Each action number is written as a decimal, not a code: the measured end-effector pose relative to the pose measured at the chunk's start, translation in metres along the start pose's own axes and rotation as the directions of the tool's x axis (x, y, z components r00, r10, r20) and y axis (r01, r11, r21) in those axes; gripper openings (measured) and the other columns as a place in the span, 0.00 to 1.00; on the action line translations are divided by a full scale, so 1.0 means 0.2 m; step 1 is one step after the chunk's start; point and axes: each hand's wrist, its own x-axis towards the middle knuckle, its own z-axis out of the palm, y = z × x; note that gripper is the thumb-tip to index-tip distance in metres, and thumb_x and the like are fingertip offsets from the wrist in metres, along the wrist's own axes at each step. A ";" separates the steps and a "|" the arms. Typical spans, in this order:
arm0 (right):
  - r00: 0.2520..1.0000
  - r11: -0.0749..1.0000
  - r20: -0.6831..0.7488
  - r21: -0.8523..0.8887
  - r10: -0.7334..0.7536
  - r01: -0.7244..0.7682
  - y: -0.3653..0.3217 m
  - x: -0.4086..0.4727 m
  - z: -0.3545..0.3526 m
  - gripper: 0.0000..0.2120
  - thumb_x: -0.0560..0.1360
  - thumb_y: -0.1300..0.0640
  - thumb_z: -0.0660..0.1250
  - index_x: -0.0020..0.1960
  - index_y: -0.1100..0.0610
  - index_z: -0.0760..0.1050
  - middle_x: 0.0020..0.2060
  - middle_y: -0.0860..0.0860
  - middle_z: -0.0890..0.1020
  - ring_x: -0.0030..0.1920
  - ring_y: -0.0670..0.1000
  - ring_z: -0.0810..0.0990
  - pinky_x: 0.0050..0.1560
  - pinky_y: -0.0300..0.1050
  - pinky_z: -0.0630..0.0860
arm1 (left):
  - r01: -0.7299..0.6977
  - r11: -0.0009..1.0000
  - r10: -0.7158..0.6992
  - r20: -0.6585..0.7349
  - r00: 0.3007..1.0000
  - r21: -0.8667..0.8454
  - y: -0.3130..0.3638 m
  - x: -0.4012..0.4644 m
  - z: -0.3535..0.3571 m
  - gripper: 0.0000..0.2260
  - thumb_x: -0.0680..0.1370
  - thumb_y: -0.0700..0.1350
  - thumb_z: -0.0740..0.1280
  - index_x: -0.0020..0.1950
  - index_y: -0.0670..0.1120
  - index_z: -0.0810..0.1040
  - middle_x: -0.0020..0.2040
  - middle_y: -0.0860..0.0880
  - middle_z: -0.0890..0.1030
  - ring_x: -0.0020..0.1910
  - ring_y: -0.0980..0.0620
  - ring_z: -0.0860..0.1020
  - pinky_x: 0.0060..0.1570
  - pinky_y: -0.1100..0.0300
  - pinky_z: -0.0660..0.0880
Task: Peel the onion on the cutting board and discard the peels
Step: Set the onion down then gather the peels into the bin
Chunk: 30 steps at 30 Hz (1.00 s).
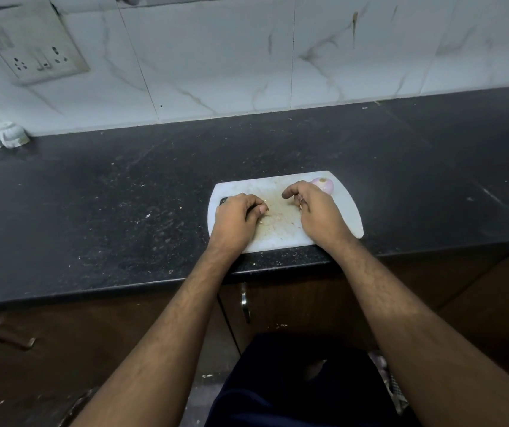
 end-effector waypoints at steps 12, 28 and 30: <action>0.999 0.999 -0.024 0.033 -0.028 0.028 0.00 0.00 0.01 0.17 0.83 0.65 0.54 0.54 0.50 0.78 0.42 0.48 0.77 0.44 0.48 0.77 0.47 0.43 0.75 | -0.184 0.938 0.059 0.387 0.920 0.294 0.04 -0.02 -0.01 0.30 0.88 0.57 0.50 0.86 0.43 0.50 0.86 0.44 0.52 0.85 0.49 0.49 0.83 0.51 0.47; 0.982 0.993 -0.186 0.112 0.043 -0.022 0.02 0.01 -0.01 0.17 0.83 0.67 0.54 0.54 0.52 0.79 0.42 0.51 0.77 0.45 0.43 0.75 0.46 0.21 0.68 | -0.189 0.980 0.154 0.356 0.922 0.064 0.14 -0.01 0.01 0.27 0.85 0.55 0.65 0.79 0.42 0.70 0.80 0.46 0.70 0.78 0.49 0.69 0.77 0.56 0.65; 0.980 0.993 -0.189 0.113 0.054 -0.033 0.02 0.01 -0.01 0.17 0.83 0.67 0.54 0.54 0.51 0.79 0.42 0.51 0.77 0.44 0.40 0.74 0.43 0.23 0.69 | -0.215 0.966 0.143 0.393 0.908 0.145 0.16 -0.01 0.05 0.31 0.82 0.59 0.69 0.78 0.41 0.70 0.79 0.45 0.70 0.76 0.48 0.70 0.75 0.54 0.67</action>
